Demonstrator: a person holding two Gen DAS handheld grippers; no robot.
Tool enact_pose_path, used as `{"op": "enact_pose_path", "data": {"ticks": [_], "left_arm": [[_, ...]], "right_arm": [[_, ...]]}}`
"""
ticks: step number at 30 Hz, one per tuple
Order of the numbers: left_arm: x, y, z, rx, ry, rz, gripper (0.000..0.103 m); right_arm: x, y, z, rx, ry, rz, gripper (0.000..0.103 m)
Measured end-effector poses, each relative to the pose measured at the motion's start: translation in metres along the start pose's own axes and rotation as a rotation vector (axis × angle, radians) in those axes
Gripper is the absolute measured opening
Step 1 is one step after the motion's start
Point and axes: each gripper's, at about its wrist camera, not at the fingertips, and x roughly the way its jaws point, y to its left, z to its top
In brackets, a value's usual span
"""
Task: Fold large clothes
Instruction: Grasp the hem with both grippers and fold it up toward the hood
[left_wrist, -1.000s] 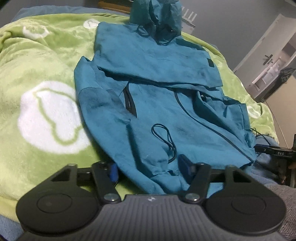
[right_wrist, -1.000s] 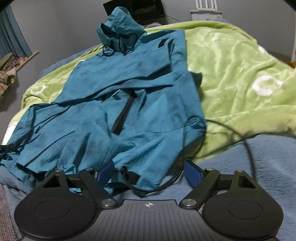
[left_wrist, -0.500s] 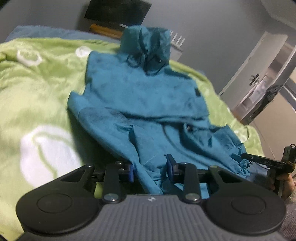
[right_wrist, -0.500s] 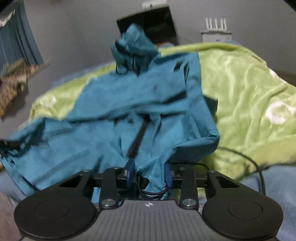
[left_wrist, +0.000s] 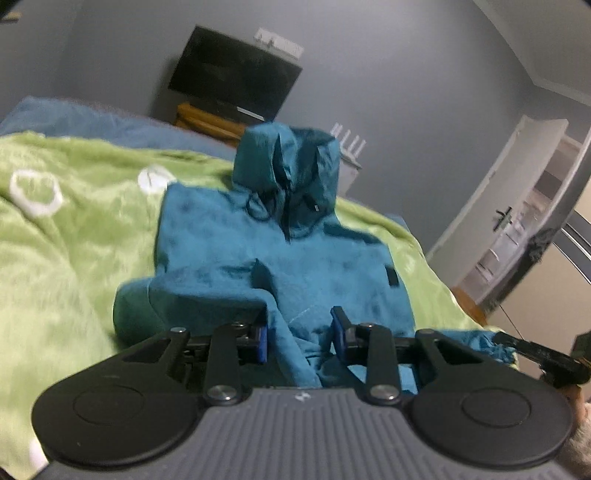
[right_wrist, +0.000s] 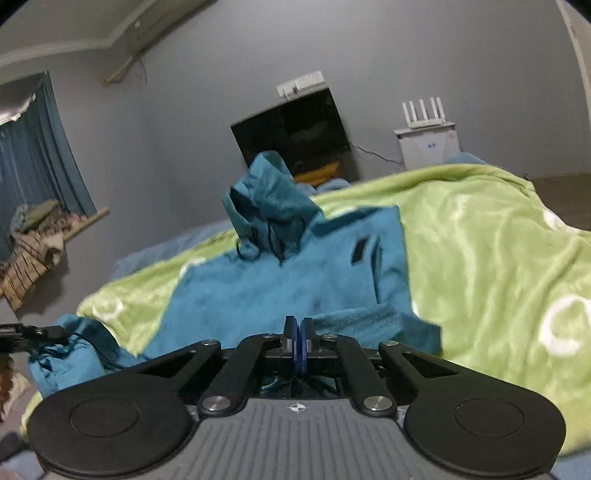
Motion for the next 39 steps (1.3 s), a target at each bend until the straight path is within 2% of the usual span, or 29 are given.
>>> {"op": "enact_pose_path", "data": {"ticks": [4,9,10,13,15,18,20,23,25,29,32,34,36,39], "left_arm": [[0.024,0.003,0.019,-0.015,-0.034,0.016,0.028],[0.058,0.008,0.041,-0.016,-0.051,0.039,0.025],[0.065,0.007,0.044,-0.022,-0.049,0.039,0.025],[0.084,0.005,0.051,-0.006,-0.033,0.042,0.025],[0.094,0.000,0.051,0.030,-0.025,0.050,0.024],[0.108,0.001,0.050,0.038,-0.018,0.052,0.024],[0.116,0.006,0.050,0.027,-0.010,0.055,0.023],[0.124,0.012,0.047,0.011,0.001,0.064,0.024],[0.127,0.016,0.048,0.002,0.009,0.070,0.023],[0.131,0.025,0.049,-0.021,0.024,0.087,0.024],[0.135,0.034,0.051,-0.055,0.034,0.089,0.024],[0.137,0.037,0.052,-0.062,0.040,0.097,0.023],[0.139,0.039,0.054,-0.057,0.041,0.113,0.024],[0.141,0.043,0.057,-0.060,0.043,0.124,0.024]], "right_arm": [[0.015,0.001,0.010,-0.050,-0.016,-0.024,0.006],[0.016,-0.021,0.021,0.002,-0.088,-0.051,0.006],[0.015,-0.028,0.023,0.021,-0.098,-0.034,0.011],[0.010,-0.045,0.026,0.049,-0.093,0.094,0.057],[0.005,-0.051,0.025,0.021,-0.039,0.182,0.060],[-0.001,-0.040,0.013,-0.126,0.074,0.266,0.067],[0.000,-0.030,0.001,-0.211,0.199,0.311,0.075],[-0.002,-0.013,-0.023,-0.386,0.321,0.339,0.078],[-0.003,-0.008,-0.034,-0.442,0.392,0.357,0.081],[-0.010,0.011,-0.055,-0.617,0.463,0.384,0.097],[-0.017,0.029,-0.070,-0.744,0.493,0.382,0.097],[-0.016,0.036,-0.079,-0.816,0.480,0.333,0.097],[-0.006,0.043,-0.089,-0.882,0.433,0.276,0.086],[-0.002,0.048,-0.096,-0.976,0.410,0.272,0.071]]}}
